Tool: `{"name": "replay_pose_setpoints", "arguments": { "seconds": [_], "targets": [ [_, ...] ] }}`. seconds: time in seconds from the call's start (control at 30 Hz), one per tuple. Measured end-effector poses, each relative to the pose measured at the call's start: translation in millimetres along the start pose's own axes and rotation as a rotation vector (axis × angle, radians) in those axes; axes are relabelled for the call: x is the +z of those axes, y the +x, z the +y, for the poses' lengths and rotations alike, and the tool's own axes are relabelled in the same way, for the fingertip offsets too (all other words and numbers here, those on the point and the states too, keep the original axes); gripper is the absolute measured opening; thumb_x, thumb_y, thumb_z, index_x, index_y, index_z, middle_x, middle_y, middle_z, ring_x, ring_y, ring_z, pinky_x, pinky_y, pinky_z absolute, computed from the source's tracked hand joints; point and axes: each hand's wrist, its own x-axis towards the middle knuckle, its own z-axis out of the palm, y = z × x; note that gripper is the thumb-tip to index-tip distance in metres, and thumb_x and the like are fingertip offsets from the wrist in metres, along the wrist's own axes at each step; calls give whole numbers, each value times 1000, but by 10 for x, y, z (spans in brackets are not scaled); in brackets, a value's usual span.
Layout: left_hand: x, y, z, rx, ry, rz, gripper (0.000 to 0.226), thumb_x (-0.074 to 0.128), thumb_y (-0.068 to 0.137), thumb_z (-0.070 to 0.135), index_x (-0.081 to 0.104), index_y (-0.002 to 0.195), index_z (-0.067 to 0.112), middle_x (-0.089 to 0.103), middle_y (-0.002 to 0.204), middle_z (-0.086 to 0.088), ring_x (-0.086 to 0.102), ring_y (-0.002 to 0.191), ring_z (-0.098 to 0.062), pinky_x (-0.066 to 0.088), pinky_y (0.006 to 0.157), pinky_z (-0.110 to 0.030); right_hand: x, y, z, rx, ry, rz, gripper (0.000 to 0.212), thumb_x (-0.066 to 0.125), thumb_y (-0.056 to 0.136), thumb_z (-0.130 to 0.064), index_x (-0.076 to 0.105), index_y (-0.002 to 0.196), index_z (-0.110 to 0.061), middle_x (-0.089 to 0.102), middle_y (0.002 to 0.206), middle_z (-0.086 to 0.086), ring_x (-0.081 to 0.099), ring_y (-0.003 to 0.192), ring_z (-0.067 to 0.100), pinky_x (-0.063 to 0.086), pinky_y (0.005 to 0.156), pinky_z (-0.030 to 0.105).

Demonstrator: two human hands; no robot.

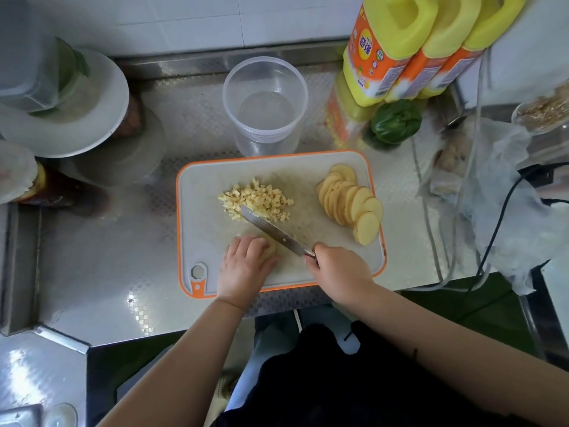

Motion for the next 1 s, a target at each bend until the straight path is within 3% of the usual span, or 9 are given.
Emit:
{"name": "replay_pose_setpoints", "arguments": {
  "seconds": [0.2,0.3,0.43,0.53,0.63,0.7,0.8,0.9,1.0],
  "targets": [
    [-28,-66,35,81,43,87,17,65,91,28,64,88,12,62,93,-8,55,85,-28,46,73,-37,-20,17,-17,-17,7,22,28,41,99,-40,42,85,-16,50,66,-1,52,62,24,38,52,31],
    [4,-85,19,69,66,73,12,67,89,21,67,84,10,62,92,-7,56,83,-29,48,72,-39,-43,-21,-53,-61,-66,21,28,40,100,-39,39,82,-17,42,61,-3,46,57,24,24,44,29],
    [28,-59,18,28,22,40,13,69,88,18,67,82,7,61,89,-7,54,81,-28,47,73,-37,-93,-92,-177,-108,-190,97,34,73,82,-29,49,63,-14,32,41,-4,32,31,21,-1,41,19],
    [32,-42,20,30,-26,63,13,67,90,17,67,84,6,62,88,-8,56,82,-27,49,74,-37,-31,-90,-208,-93,-180,10,30,72,83,-26,50,68,-13,13,47,-9,23,36,20,-1,43,22],
    [44,-51,10,21,-55,83,15,64,92,19,67,86,6,62,91,-8,56,84,-26,50,75,-36,11,-42,-234,-18,-212,19,41,89,56,-17,48,60,-16,0,50,-10,7,35,15,-6,46,18],
    [52,-62,14,2,-67,95,15,64,92,19,68,86,6,64,93,-8,58,85,-26,51,76,-36,16,-5,-244,-31,-270,-10,28,82,68,-18,54,71,-15,11,49,-8,23,38,17,-1,41,21],
    [55,-50,34,-15,-79,112,17,64,93,20,69,86,5,65,94,-7,58,84,-26,51,76,-34,70,75,-198,-87,-195,-55,11,51,98,-21,54,100,-11,43,65,-1,58,69,25,27,49,28],
    [58,-62,21,3,-75,123,13,69,91,16,69,86,5,65,92,-8,59,84,-26,52,79,-35,22,143,-163,-54,-50,-67,30,38,102,-35,54,101,-9,59,84,8,60,82,30,34,60,31],
    [81,-77,-2,12,-50,125,11,71,90,14,68,84,5,65,91,-9,61,85,-28,53,80,-39,-58,242,-71,-23,55,-163,32,42,99,-42,48,85,-14,51,71,1,53,72,27,35,59,31]
  ]
}}
